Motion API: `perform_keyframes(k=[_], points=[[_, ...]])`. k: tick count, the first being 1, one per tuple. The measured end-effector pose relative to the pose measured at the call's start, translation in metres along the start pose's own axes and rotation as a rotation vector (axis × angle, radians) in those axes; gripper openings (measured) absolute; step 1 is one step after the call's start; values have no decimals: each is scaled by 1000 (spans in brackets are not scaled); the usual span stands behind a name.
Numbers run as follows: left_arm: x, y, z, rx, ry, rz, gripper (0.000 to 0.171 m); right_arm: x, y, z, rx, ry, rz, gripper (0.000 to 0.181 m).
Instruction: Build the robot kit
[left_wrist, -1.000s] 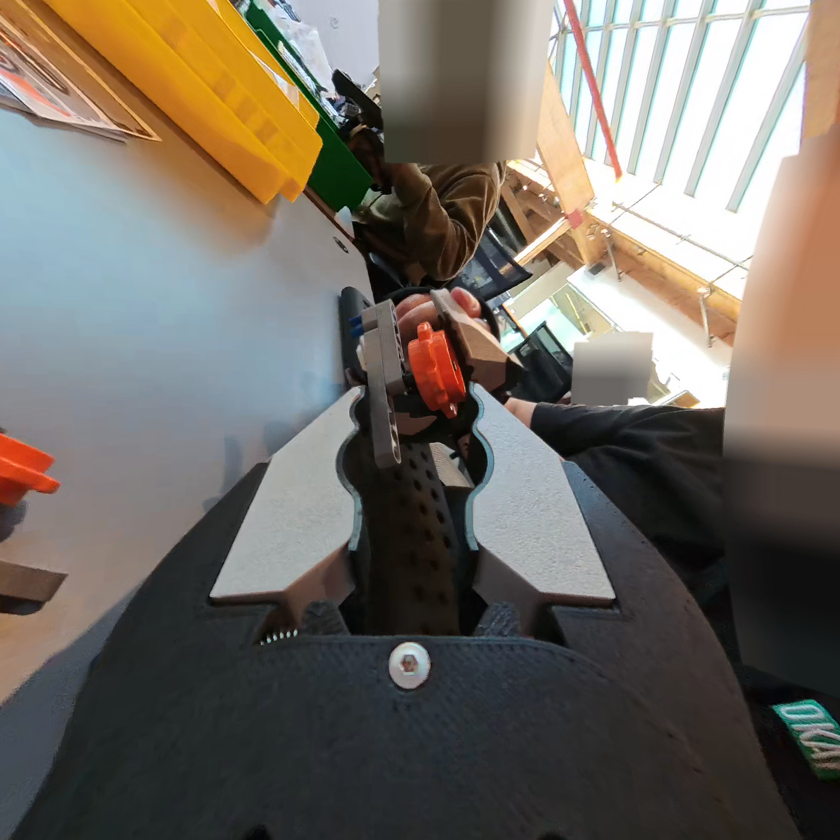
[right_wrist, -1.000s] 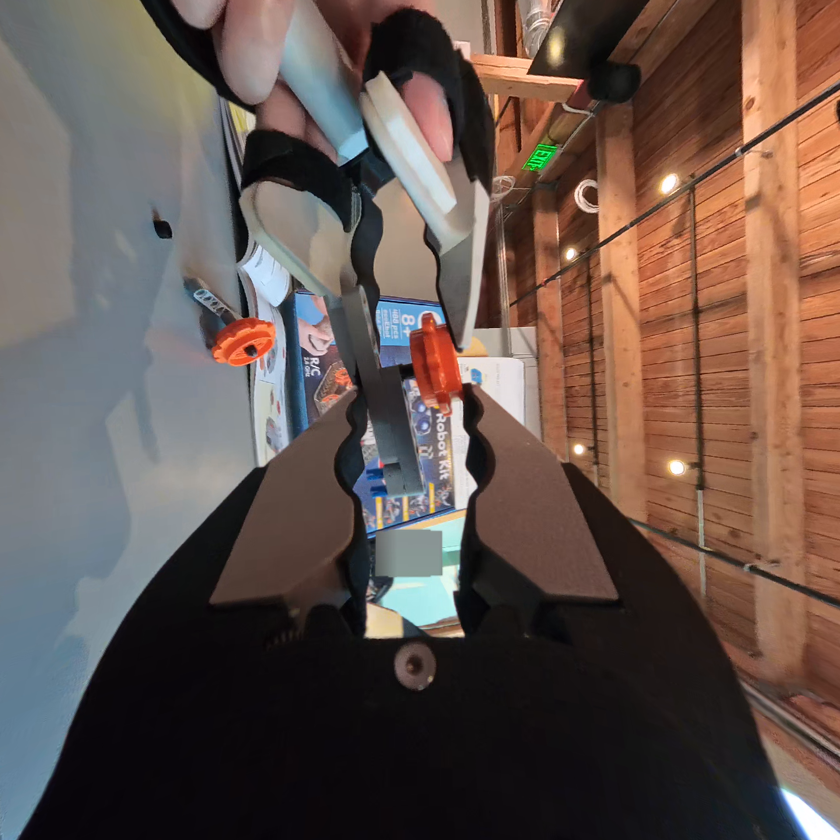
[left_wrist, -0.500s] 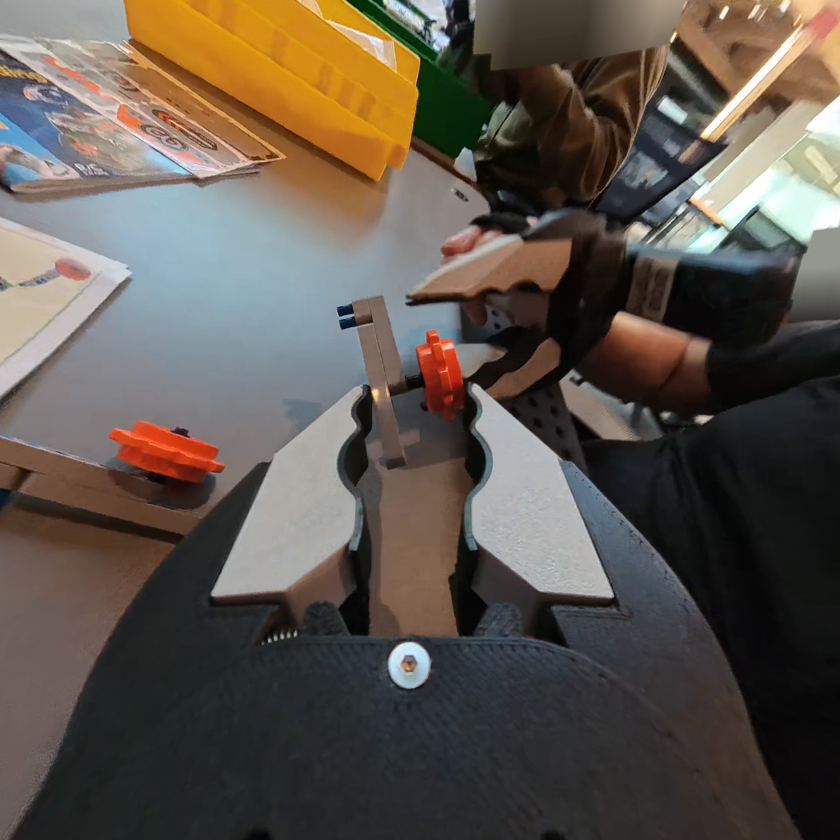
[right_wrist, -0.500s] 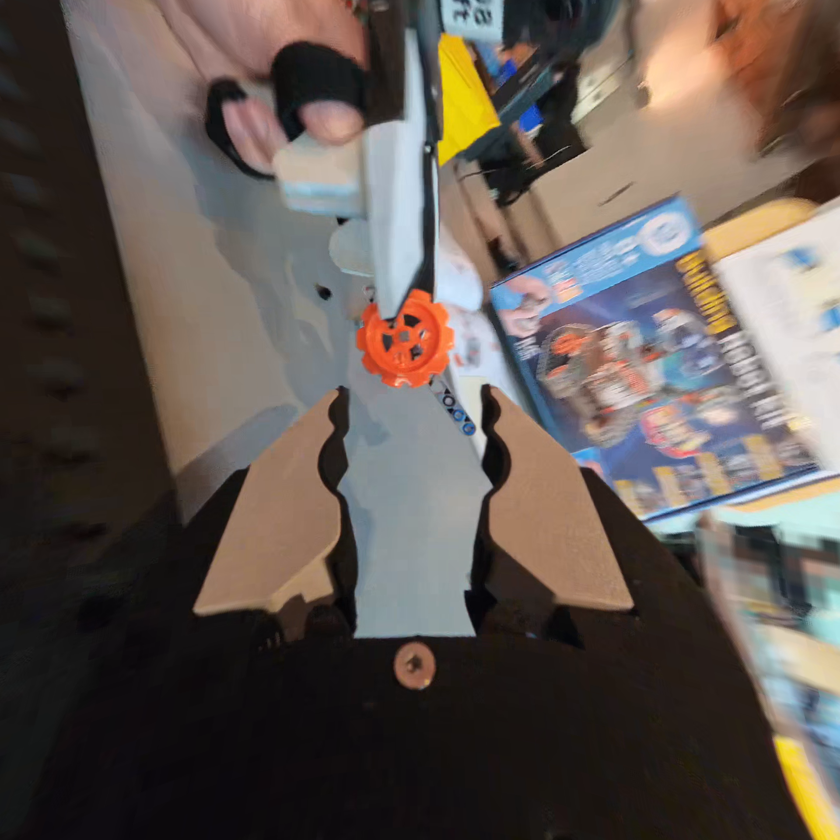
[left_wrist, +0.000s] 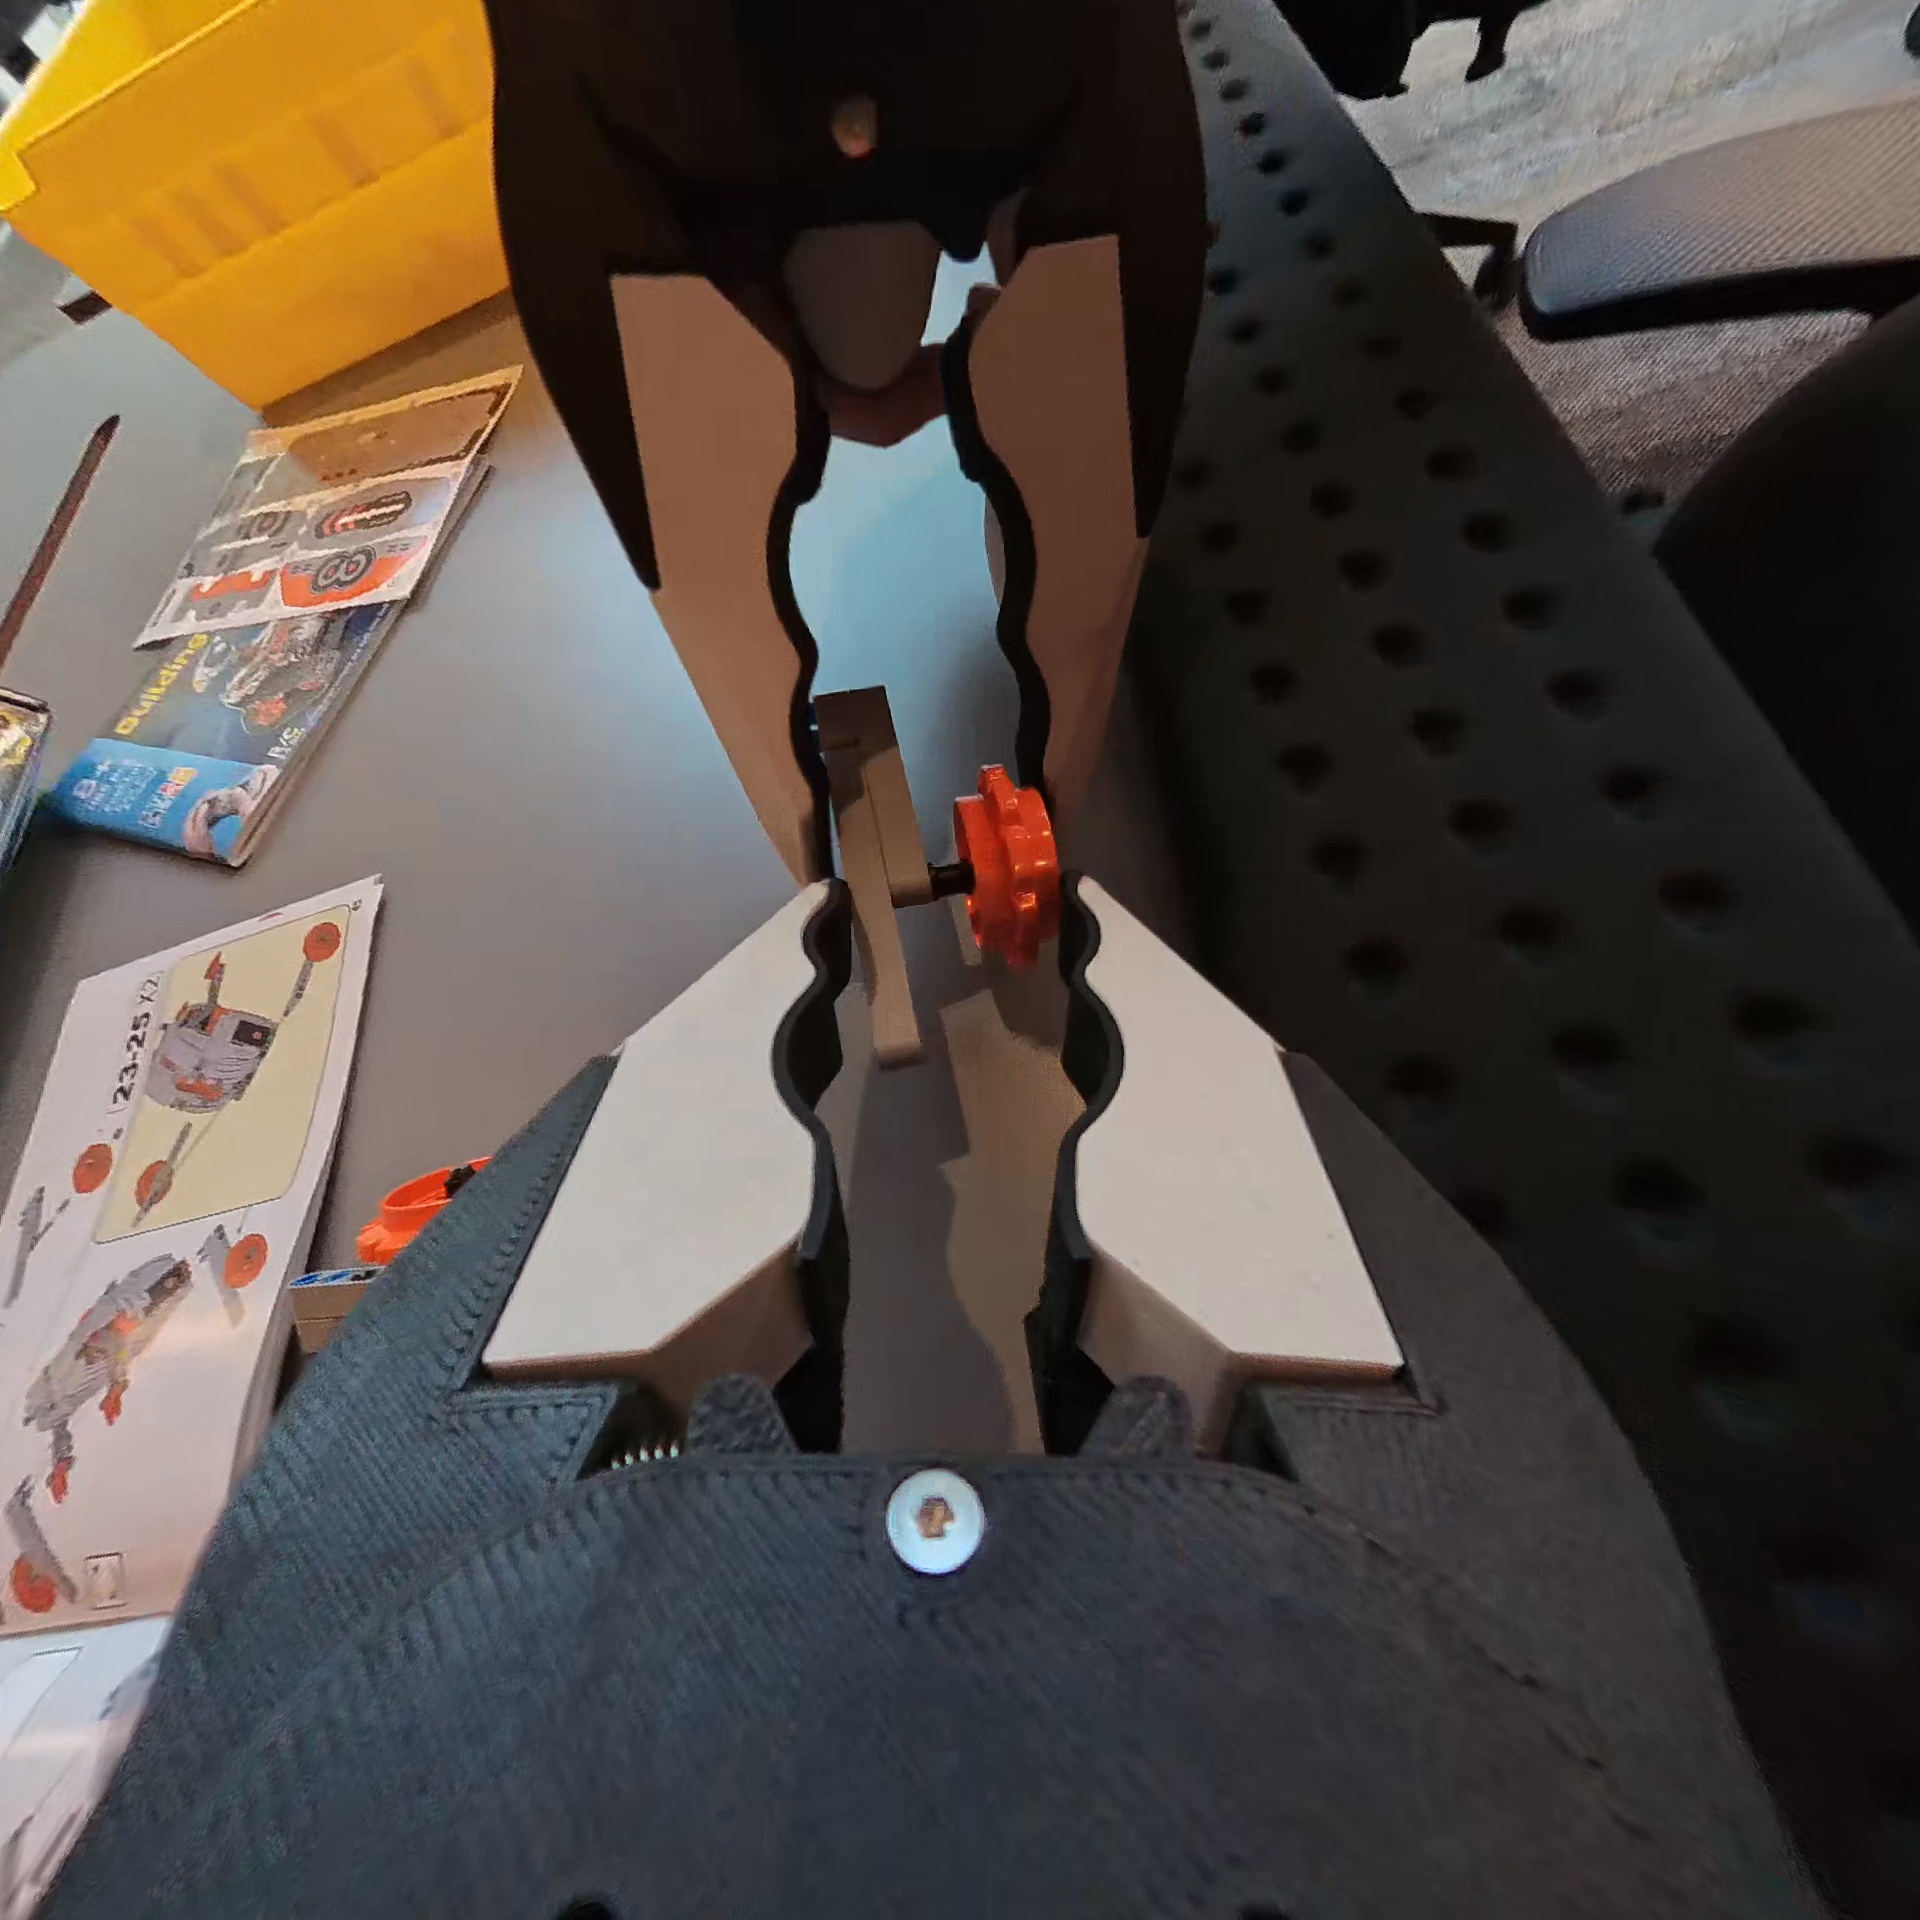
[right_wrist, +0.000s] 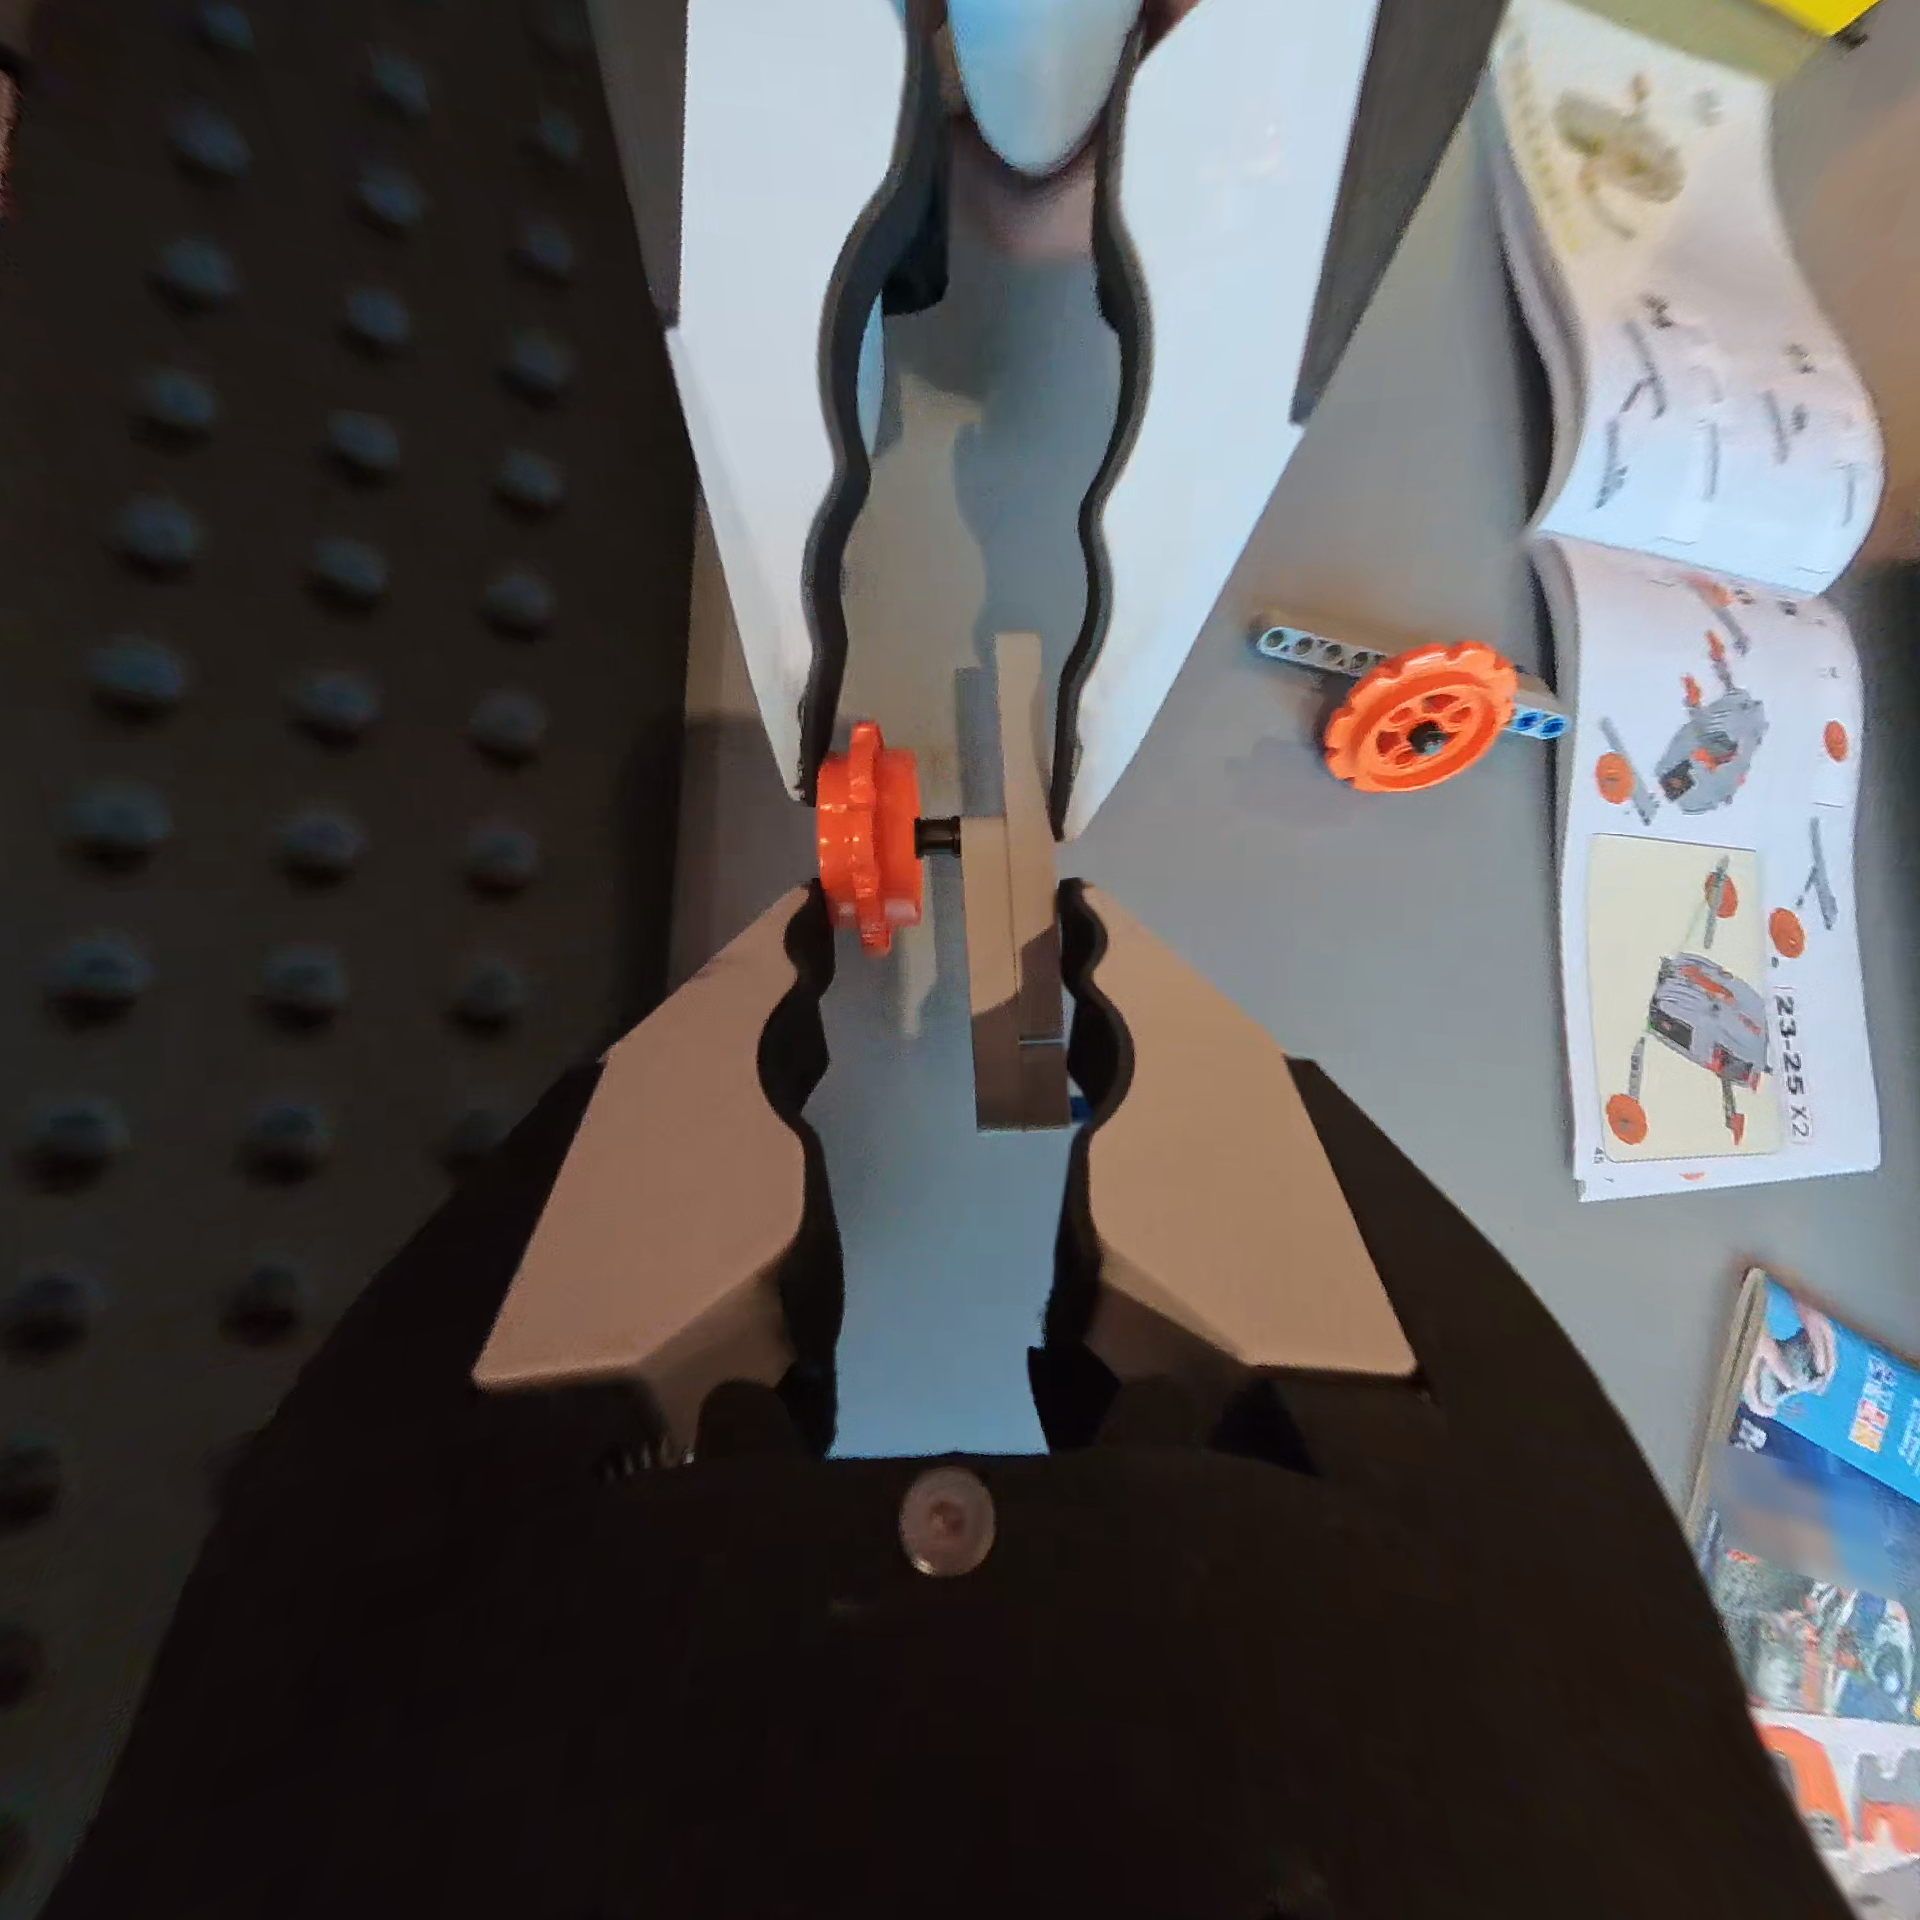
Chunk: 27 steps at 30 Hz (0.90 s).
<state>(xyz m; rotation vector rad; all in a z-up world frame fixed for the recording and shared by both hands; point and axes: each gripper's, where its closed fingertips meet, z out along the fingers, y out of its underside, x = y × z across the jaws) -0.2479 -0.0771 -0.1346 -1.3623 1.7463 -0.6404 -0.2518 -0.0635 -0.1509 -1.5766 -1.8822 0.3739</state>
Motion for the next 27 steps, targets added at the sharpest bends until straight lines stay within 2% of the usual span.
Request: perform_keyframes(k=[8,12,18,24,27], points=[[4,7,1,-21,-1,90,40,-2,-2,6,-72,116,-151,41],[7,7,1,-18,-39,203,40,-4,-3,4,-102,202,-180,40],[6,11,3,-42,-71,247,41,-3,-3,2,-126,303,-178,40],[3,16,7,-80,-120,302,42,-3,-4,2,-107,330,-175,40],[3,15,6,-93,-155,359,41,-3,-5,0,-115,365,-231,40]])
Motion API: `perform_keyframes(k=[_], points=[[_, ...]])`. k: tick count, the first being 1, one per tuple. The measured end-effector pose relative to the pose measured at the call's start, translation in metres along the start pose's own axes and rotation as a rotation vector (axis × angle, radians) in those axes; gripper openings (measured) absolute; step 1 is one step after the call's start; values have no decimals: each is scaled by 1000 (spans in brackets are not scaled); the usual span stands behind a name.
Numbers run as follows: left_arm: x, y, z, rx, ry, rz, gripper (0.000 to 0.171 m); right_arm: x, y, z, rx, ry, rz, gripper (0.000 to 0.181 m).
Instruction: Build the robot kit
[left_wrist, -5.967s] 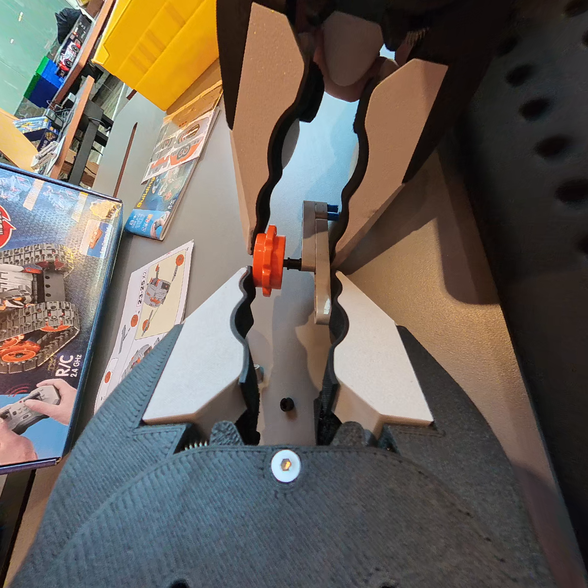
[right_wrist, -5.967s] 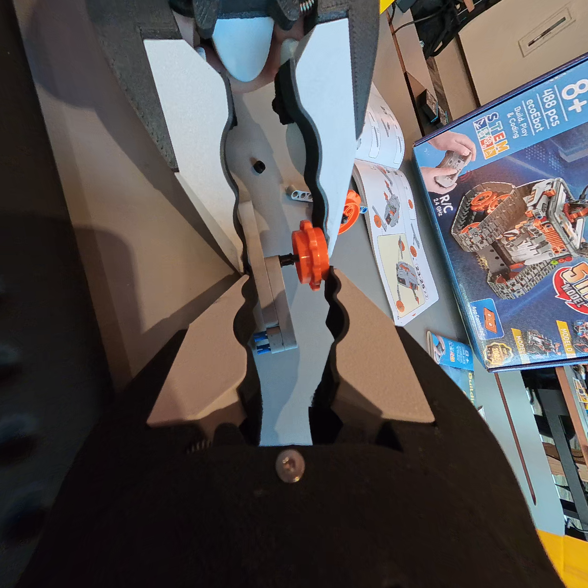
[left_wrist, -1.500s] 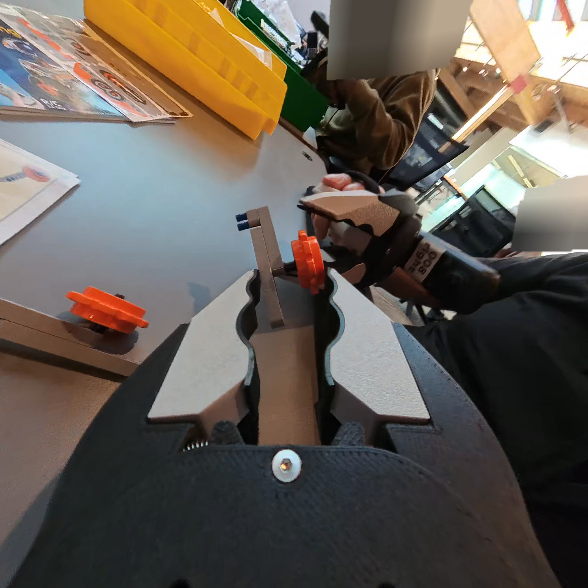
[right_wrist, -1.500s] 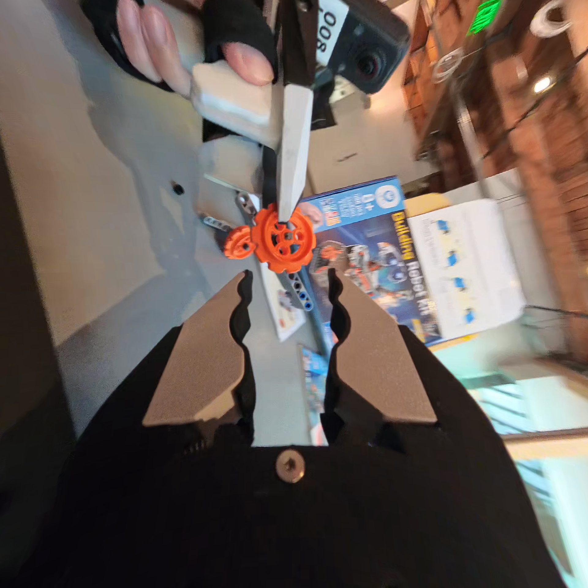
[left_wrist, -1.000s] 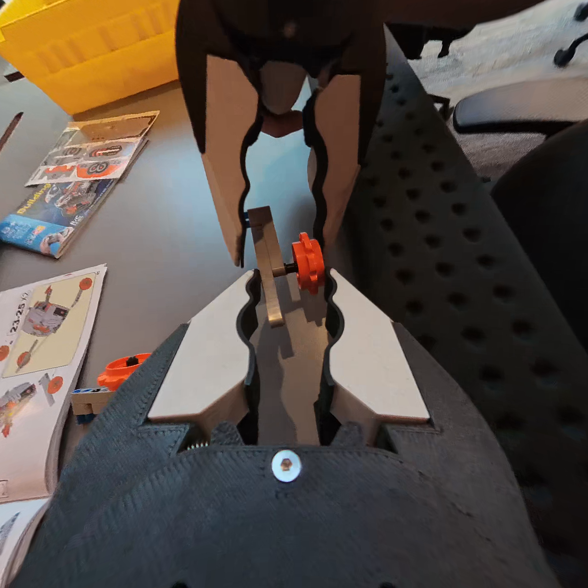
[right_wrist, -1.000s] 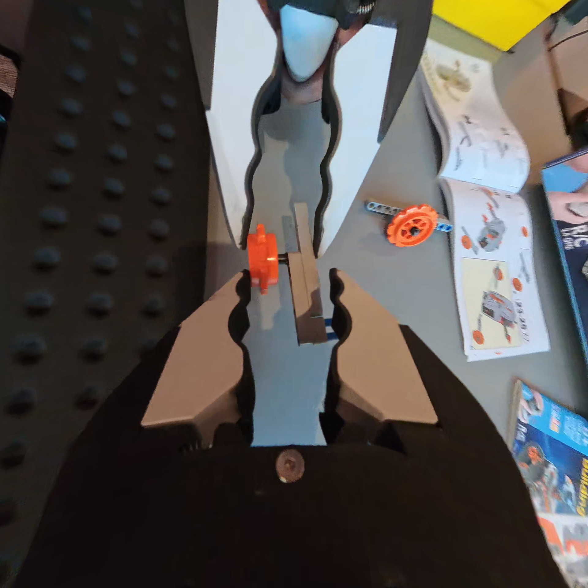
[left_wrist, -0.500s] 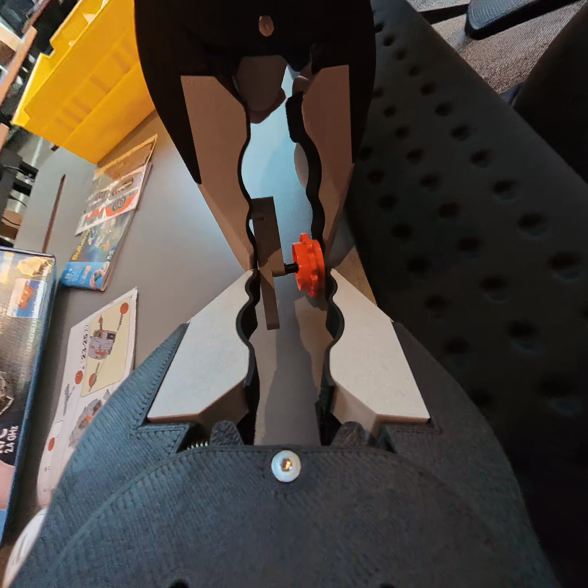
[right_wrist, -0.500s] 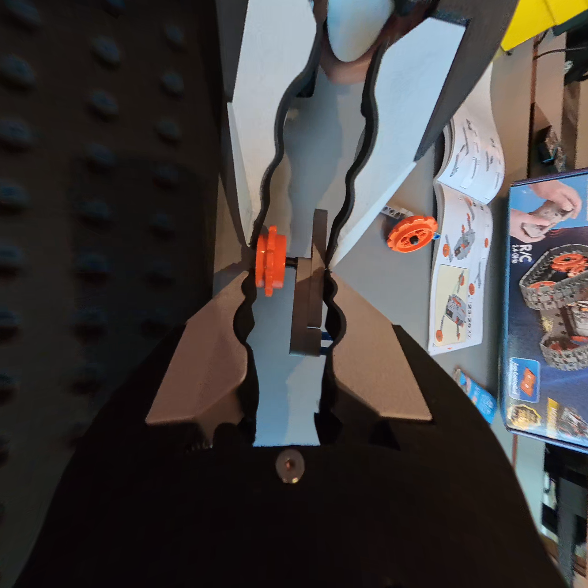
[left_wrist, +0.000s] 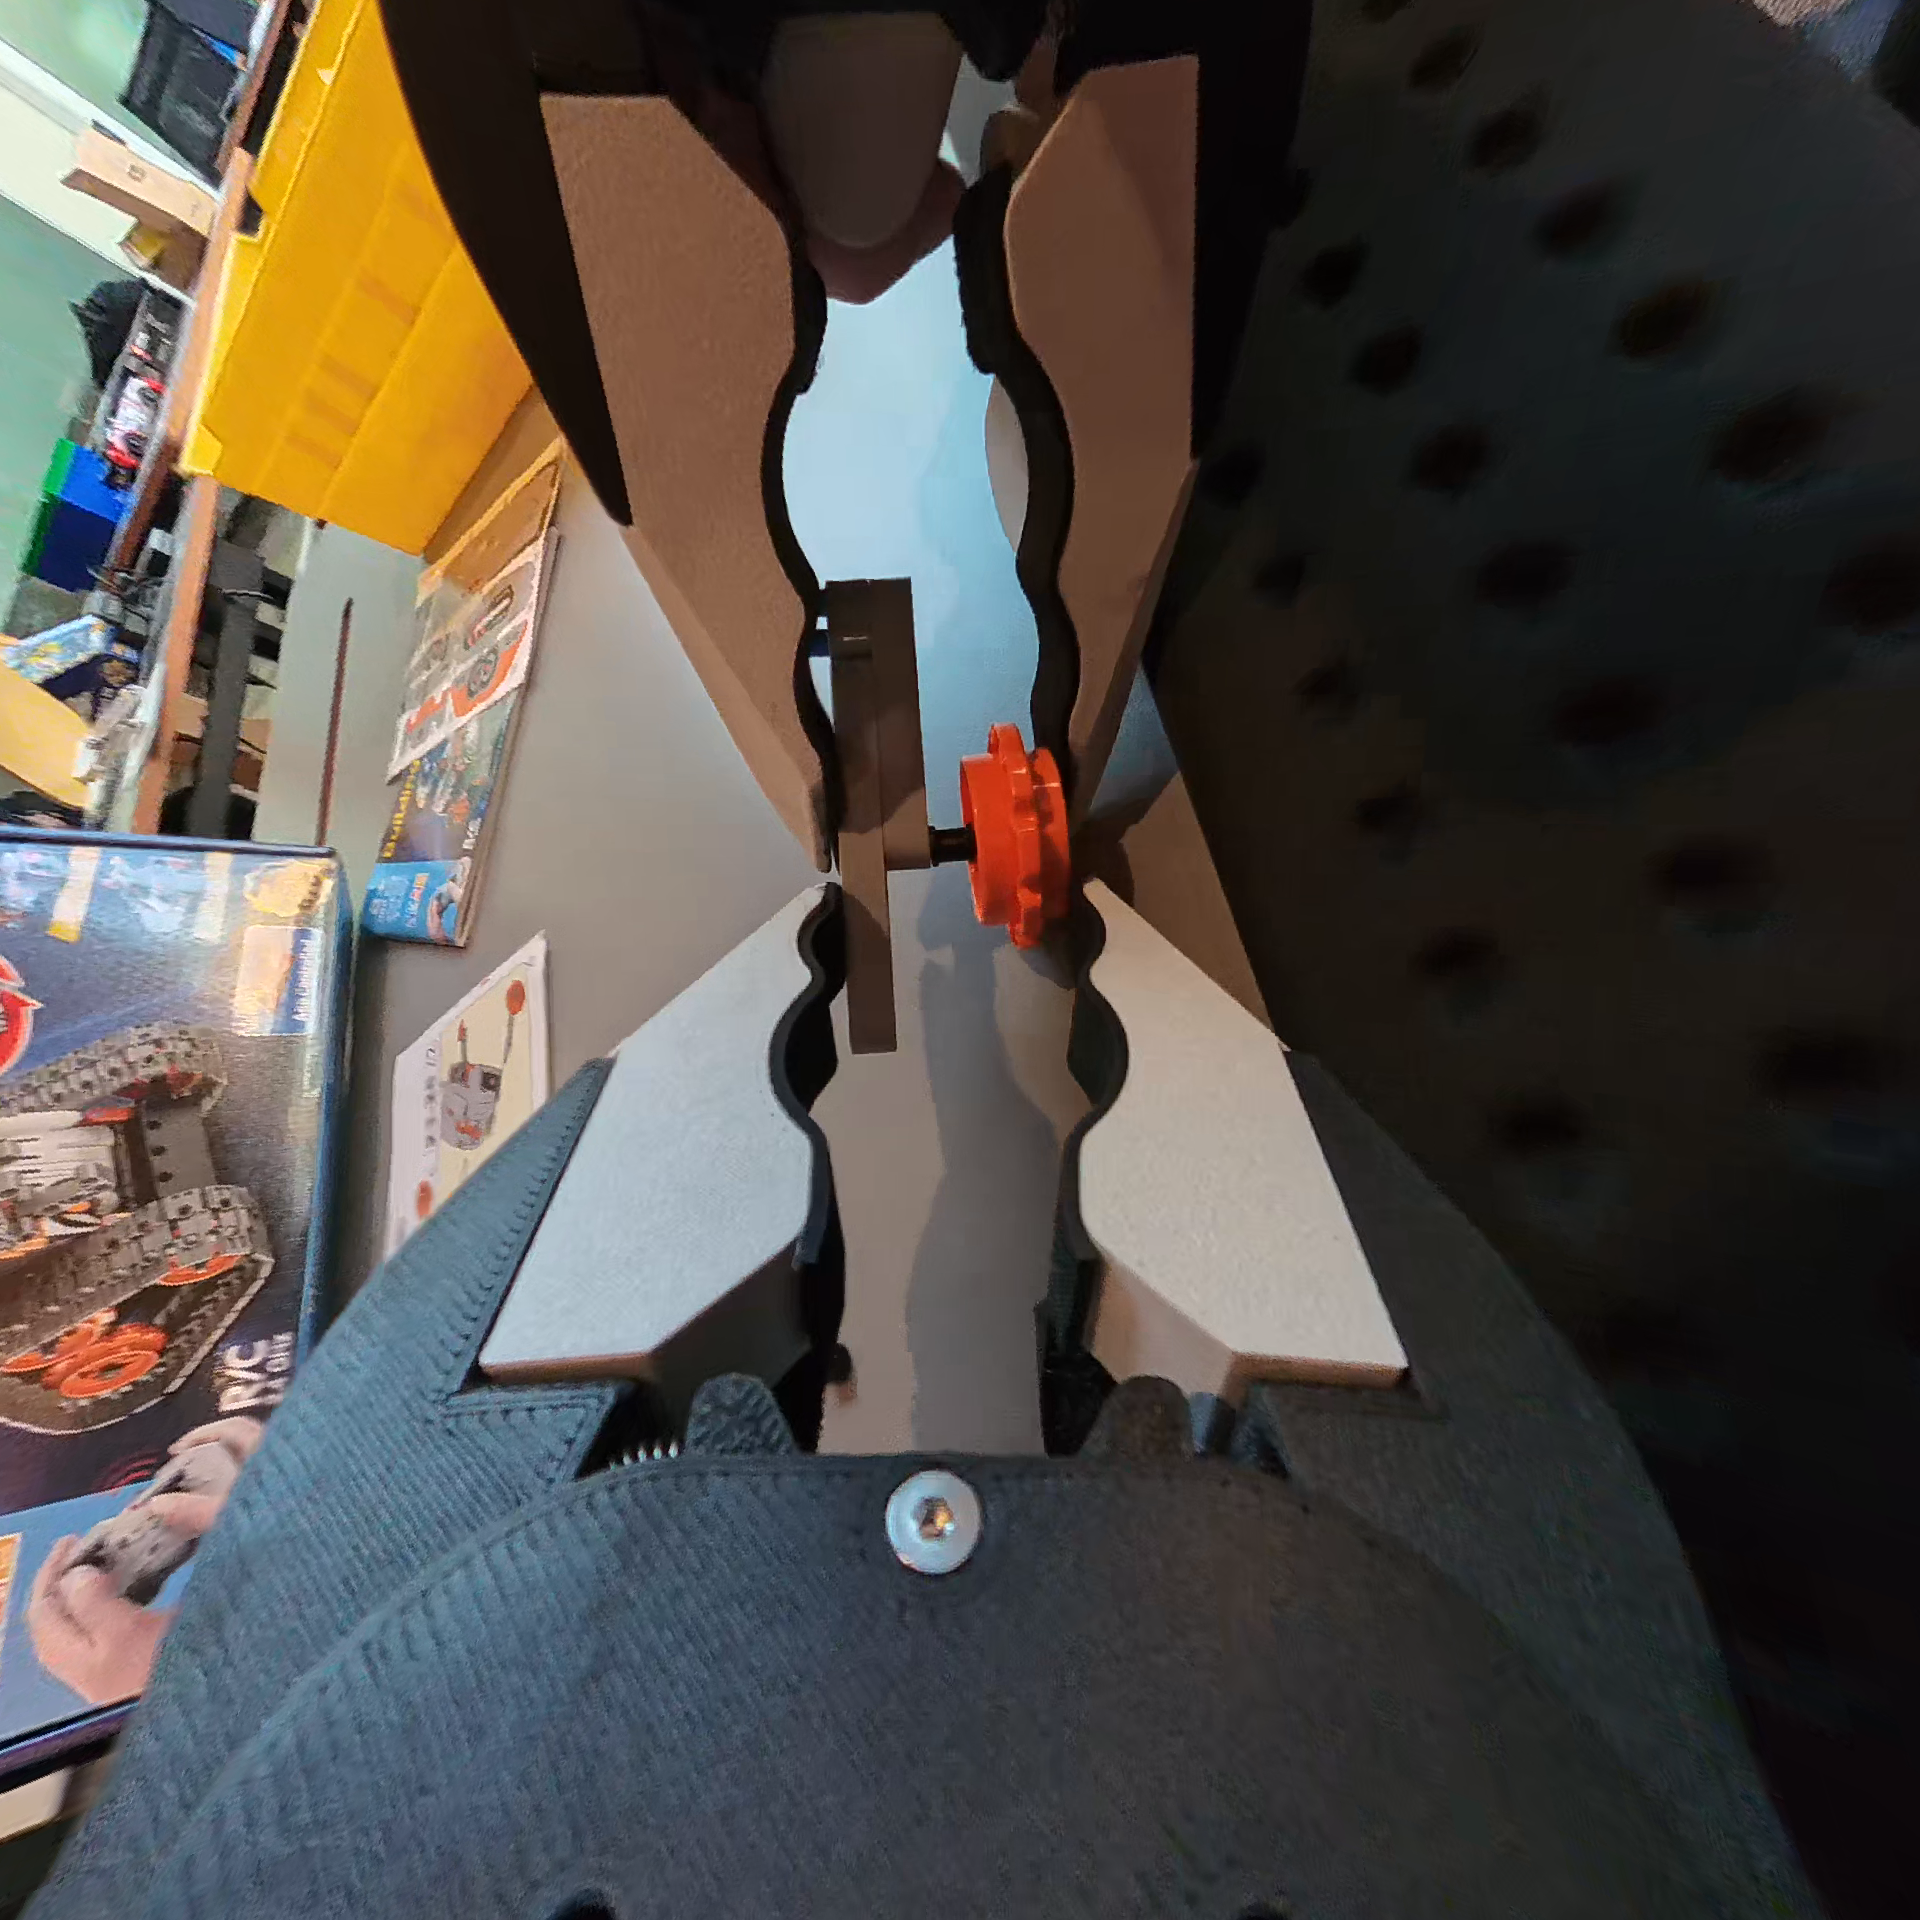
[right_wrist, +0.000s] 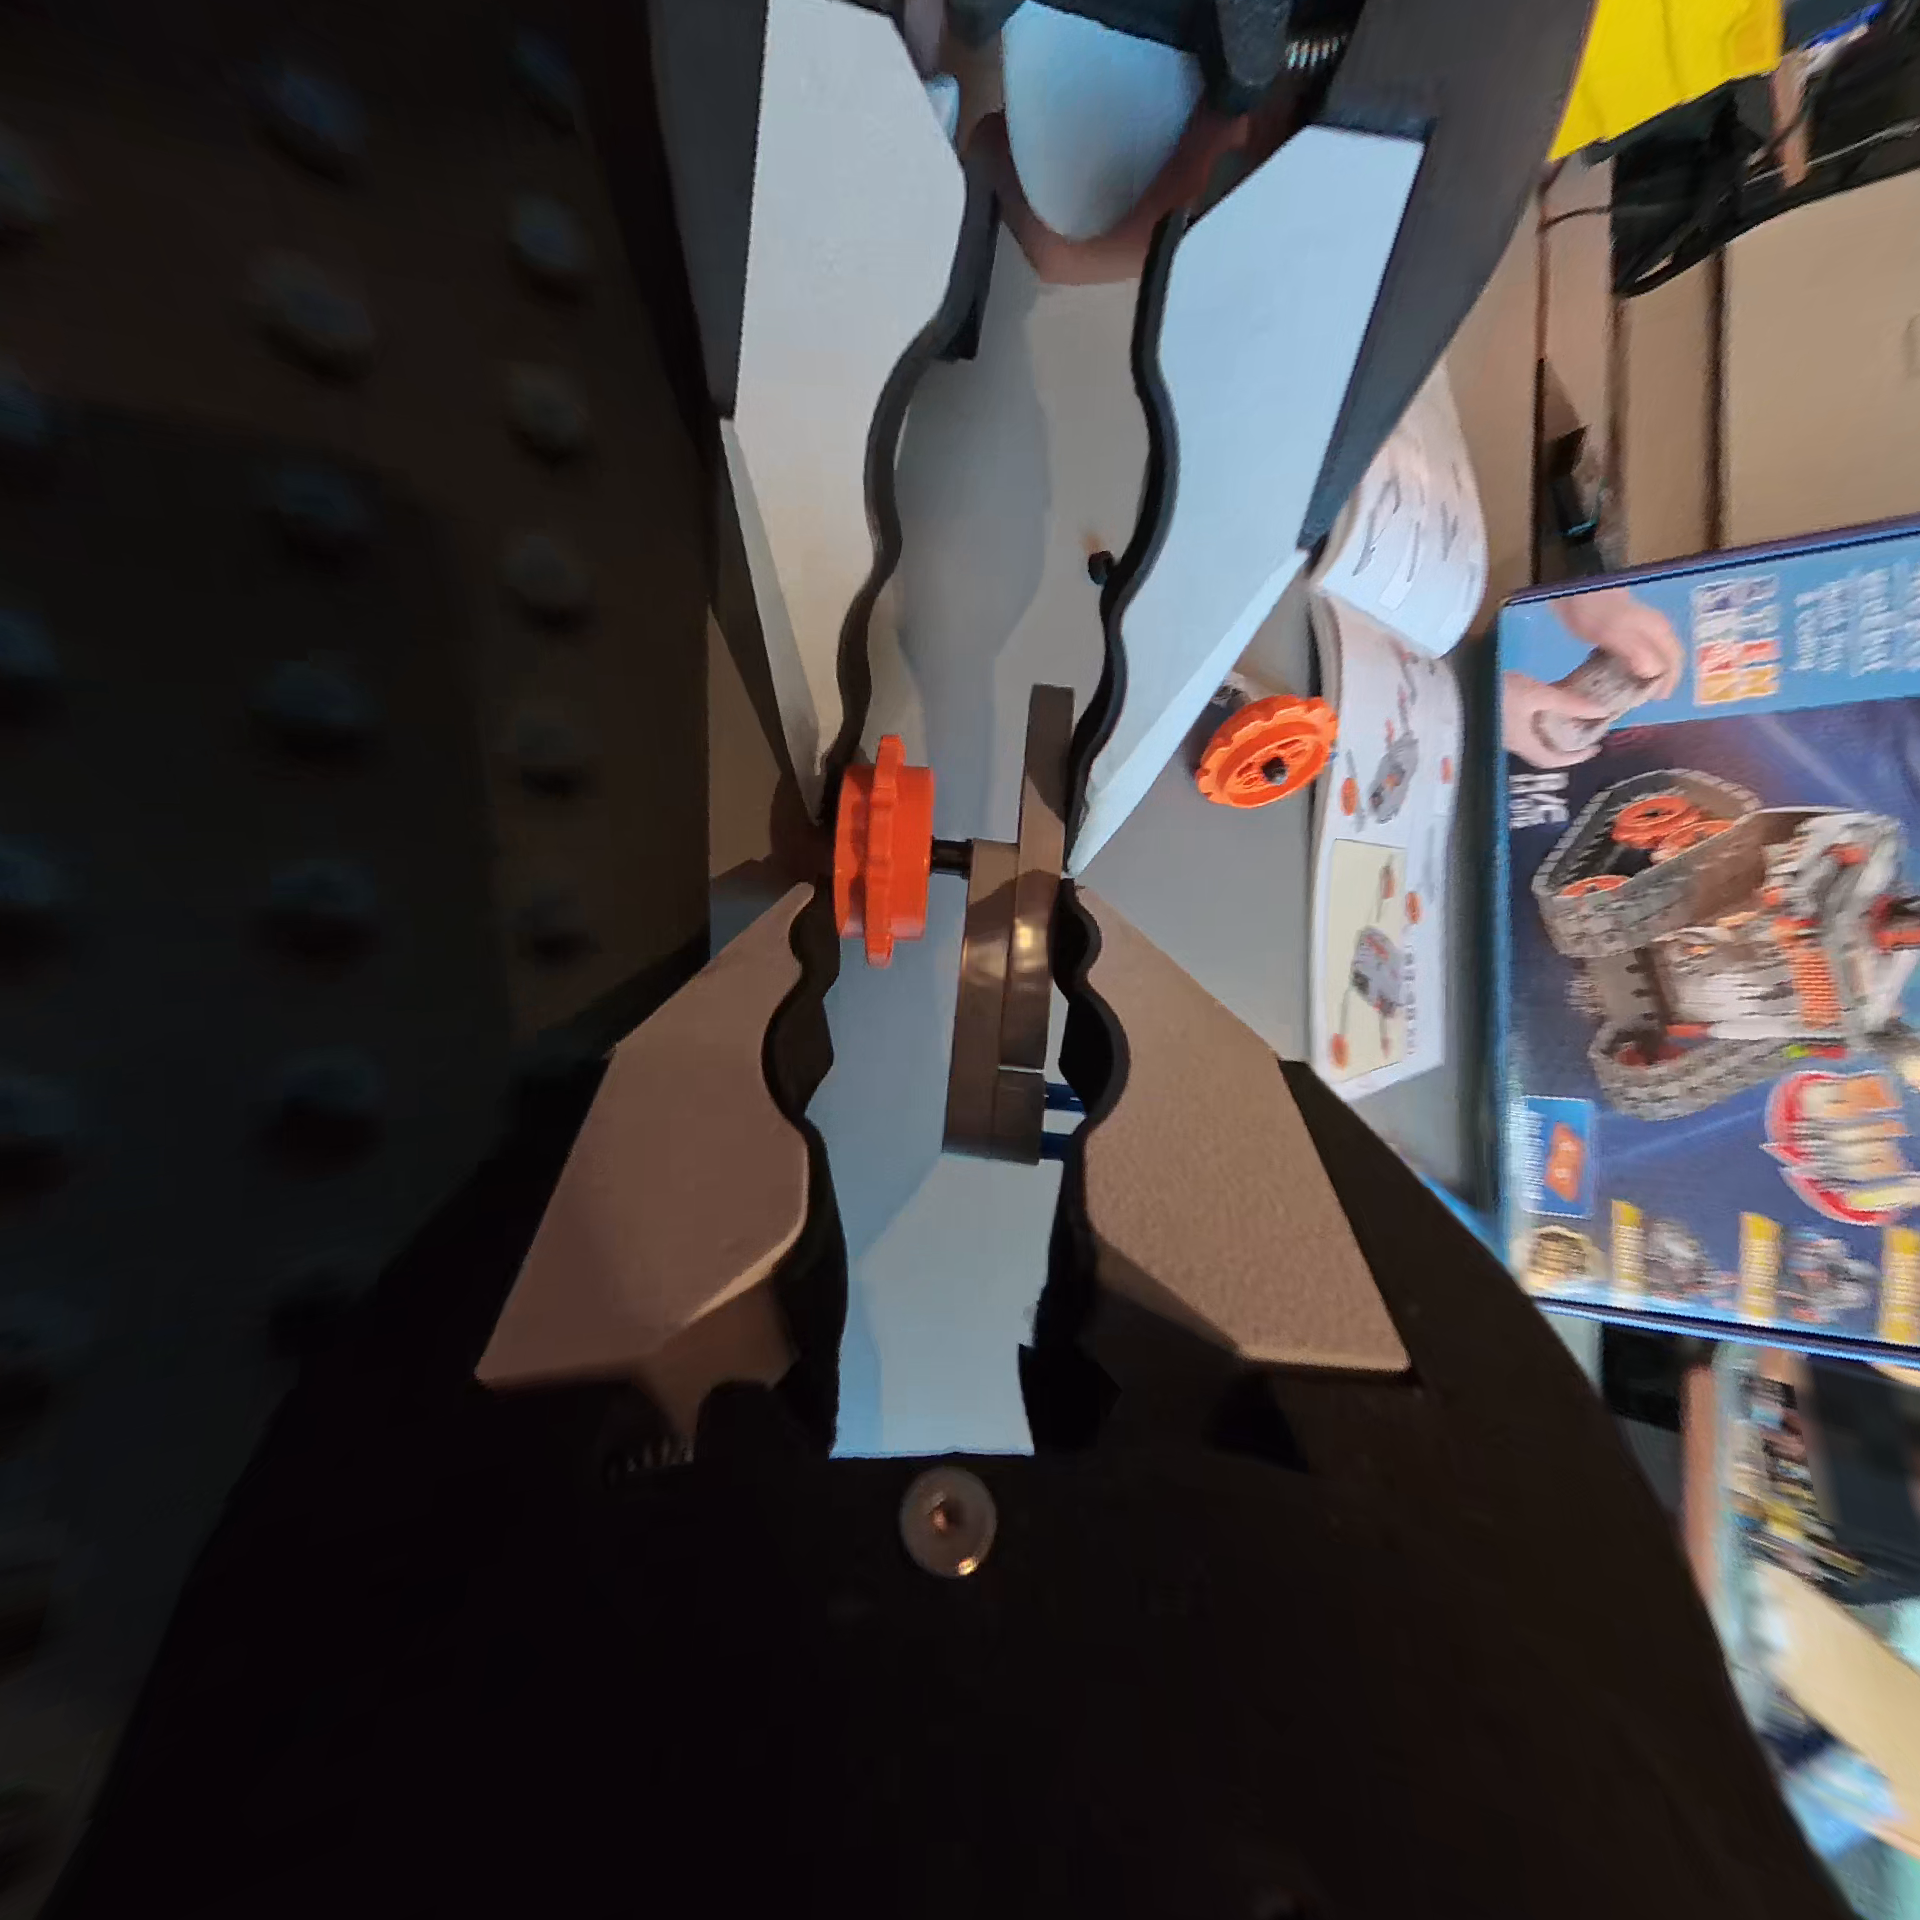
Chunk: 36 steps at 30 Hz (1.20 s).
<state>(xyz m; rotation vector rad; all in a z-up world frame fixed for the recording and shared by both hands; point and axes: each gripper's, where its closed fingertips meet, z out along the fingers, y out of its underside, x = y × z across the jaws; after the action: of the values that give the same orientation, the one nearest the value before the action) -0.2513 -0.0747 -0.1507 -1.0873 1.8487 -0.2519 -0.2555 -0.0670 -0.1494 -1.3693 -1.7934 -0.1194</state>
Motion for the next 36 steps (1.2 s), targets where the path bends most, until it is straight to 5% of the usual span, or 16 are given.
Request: perform_keyframes(k=[17,36], points=[[-5,1,3,-158,-101,92,41,5,6,-2,-174,100,-128,38],[-9,4,6,-144,-97,55,41,10,10,0,-176,92,-66,40]])
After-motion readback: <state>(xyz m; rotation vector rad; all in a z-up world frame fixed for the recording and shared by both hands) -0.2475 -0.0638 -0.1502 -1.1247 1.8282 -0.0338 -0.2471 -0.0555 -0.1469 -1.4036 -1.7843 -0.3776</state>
